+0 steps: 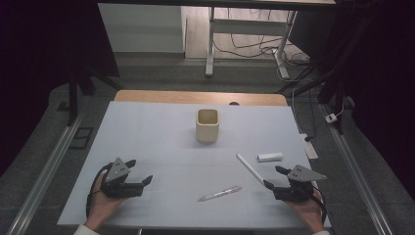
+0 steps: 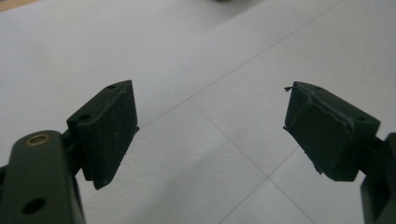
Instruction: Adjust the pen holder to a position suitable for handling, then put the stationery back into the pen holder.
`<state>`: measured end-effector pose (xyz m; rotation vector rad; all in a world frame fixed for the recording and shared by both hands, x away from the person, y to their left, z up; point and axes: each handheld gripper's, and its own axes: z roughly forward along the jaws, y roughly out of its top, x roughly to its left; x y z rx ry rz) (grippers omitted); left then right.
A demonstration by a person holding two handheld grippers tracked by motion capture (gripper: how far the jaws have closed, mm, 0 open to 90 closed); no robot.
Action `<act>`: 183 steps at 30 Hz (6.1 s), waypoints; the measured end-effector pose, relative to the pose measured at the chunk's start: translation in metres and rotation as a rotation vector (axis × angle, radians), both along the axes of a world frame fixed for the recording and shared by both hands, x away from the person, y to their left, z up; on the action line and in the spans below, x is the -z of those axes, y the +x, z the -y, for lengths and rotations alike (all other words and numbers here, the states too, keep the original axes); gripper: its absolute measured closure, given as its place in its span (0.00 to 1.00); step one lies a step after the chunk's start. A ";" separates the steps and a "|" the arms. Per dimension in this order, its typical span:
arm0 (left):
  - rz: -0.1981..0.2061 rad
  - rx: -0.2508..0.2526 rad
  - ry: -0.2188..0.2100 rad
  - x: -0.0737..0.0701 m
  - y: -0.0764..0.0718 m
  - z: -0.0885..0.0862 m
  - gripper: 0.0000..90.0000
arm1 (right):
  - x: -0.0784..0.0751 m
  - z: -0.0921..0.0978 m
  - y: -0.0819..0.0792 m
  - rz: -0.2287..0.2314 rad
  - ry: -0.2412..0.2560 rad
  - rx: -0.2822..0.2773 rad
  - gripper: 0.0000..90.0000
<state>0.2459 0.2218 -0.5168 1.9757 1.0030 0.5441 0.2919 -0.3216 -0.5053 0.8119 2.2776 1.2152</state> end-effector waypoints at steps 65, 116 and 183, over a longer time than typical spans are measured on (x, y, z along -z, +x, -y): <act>-0.029 0.034 0.022 0.003 0.002 0.006 0.20 | -0.035 -0.117 0.010 -0.118 -0.104 -0.436 0.36; -0.027 0.052 0.028 0.006 0.002 0.009 0.18 | -0.017 -0.199 0.022 -0.278 -0.416 -0.690 0.39; -0.052 0.055 0.039 0.010 0.004 0.010 0.17 | -0.034 -0.189 0.019 -0.158 -0.351 -0.711 0.89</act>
